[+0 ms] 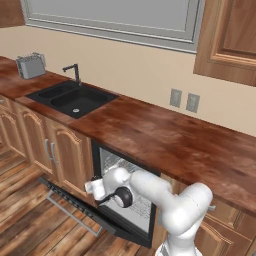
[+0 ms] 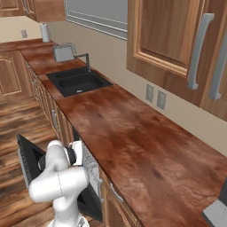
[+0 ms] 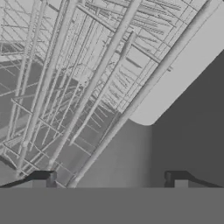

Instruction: Open the dishwasher door and pull out the top rack.

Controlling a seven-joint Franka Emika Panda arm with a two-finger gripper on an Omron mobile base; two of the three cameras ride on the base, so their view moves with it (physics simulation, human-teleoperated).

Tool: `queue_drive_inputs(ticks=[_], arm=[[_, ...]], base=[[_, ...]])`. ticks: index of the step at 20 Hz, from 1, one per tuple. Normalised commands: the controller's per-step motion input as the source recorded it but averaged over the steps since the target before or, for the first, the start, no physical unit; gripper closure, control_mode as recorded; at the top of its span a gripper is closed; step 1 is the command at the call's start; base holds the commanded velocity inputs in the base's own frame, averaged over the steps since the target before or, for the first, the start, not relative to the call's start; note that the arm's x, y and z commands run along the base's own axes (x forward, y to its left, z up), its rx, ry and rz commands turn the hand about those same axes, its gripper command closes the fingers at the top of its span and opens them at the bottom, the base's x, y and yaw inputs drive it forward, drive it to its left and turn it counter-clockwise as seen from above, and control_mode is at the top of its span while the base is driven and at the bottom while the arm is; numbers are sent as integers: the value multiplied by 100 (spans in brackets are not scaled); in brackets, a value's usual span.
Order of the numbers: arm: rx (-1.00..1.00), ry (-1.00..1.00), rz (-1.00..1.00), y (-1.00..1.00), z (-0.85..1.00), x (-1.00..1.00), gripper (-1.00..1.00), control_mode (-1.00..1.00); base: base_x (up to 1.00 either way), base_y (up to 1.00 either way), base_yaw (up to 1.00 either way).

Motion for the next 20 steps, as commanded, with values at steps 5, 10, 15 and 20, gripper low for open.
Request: queue_drive_inputs(ticks=[5, 10, 15, 20], arm=[[9, -11, 0, -87, 4, 60, -100, -100], [31, 3, 0, -97, -77, 59, -100, -100], [67, 49, 12, -99, -97, 49, -100, -100], [61, 53, 30, -43, -100, 15, -100, -100]], base=[[0, 0, 0], [0, 0, 0], [0, 0, 0], [0, 0, 0]])
